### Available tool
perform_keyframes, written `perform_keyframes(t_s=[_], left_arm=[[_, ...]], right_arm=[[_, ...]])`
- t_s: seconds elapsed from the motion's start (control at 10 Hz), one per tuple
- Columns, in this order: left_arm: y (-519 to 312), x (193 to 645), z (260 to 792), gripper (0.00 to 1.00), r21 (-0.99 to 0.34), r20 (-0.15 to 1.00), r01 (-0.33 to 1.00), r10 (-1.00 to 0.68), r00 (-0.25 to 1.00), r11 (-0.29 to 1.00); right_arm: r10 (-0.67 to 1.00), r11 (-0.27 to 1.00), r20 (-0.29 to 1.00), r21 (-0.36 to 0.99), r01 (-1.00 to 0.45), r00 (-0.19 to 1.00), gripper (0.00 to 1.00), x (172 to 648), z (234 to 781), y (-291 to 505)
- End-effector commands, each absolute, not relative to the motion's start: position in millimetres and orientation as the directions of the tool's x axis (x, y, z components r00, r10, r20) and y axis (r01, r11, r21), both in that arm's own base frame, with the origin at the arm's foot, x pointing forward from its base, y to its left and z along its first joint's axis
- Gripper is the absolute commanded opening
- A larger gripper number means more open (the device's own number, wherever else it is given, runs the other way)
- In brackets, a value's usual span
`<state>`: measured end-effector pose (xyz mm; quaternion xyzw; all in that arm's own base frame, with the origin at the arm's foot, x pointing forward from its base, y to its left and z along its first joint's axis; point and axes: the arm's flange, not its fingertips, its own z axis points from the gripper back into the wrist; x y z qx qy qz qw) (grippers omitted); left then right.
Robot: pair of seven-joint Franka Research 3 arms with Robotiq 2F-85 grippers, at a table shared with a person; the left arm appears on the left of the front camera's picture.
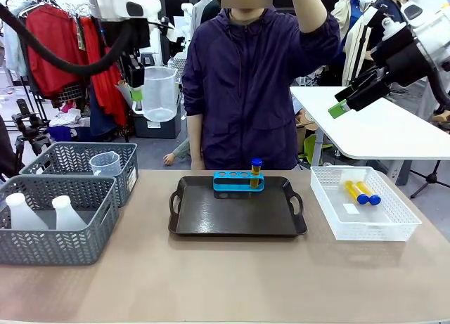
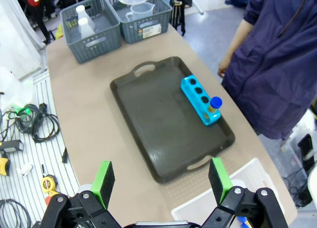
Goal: Prepare the laboratory tools.
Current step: Pick up one Large Measuring Cup and place it on the Handle tray.
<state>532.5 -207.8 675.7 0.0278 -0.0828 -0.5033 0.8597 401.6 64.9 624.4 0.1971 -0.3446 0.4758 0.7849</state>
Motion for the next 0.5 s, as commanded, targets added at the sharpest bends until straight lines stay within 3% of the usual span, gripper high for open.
perform_keyframes(t_s=[0.0, 0.4], left_arm=[[-211.6, 542.1, 672.2, 0.0, 0.125, 0.116, 0.9, -0.907, 0.406, 0.418], [-272.7, 567.8, 631.3, 0.0, 0.122, 0.072, 0.963, -0.97, 0.233, 0.24]], right_arm=[[0.607, 0.468, 0.733, -0.019, -0.884, 0.305, 1.0, 401.9, 625.1, 64.9], [0.607, 0.468, 0.733, -0.019, -0.884, 0.305, 1.0, 401.9, 625.1, 64.9]])
